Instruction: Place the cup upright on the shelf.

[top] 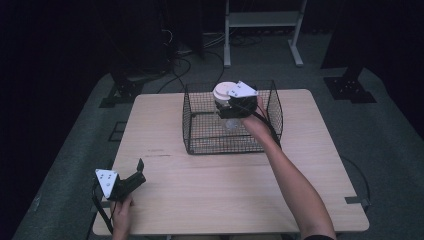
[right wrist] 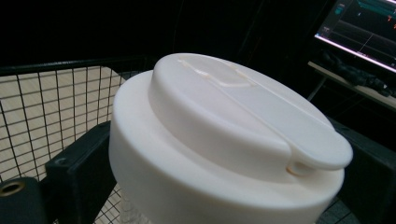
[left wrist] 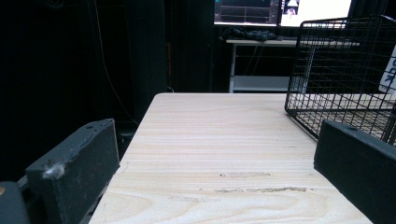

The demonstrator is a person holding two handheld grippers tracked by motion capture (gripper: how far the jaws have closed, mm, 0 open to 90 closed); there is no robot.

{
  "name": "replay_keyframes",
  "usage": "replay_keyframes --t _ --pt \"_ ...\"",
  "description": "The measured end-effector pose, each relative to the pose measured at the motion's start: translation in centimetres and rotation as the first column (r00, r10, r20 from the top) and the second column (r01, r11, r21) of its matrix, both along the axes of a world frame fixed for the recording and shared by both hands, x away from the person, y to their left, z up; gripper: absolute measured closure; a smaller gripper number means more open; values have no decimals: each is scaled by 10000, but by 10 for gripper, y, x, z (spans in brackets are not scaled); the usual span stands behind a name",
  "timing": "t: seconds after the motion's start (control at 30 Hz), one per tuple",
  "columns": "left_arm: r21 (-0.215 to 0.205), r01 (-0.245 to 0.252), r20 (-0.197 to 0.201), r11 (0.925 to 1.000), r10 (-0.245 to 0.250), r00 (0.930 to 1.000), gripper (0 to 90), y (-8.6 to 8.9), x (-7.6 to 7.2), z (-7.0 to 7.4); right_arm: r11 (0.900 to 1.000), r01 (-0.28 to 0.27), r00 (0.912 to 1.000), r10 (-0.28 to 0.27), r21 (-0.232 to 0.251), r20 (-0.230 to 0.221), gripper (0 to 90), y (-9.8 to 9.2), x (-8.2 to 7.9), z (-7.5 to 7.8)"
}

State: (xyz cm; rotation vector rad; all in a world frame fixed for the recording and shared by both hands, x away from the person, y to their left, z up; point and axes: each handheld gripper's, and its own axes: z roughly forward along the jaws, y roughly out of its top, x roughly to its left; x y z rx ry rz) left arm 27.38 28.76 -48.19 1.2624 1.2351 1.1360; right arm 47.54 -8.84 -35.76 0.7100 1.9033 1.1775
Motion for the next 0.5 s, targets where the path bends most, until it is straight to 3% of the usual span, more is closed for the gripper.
replay_keyframes --t 0.5 --pt "-24 -3 20 10000 3 10000 0 0 0 0 9998 1 9993 -8 -183 -380 41 0 10 -22"
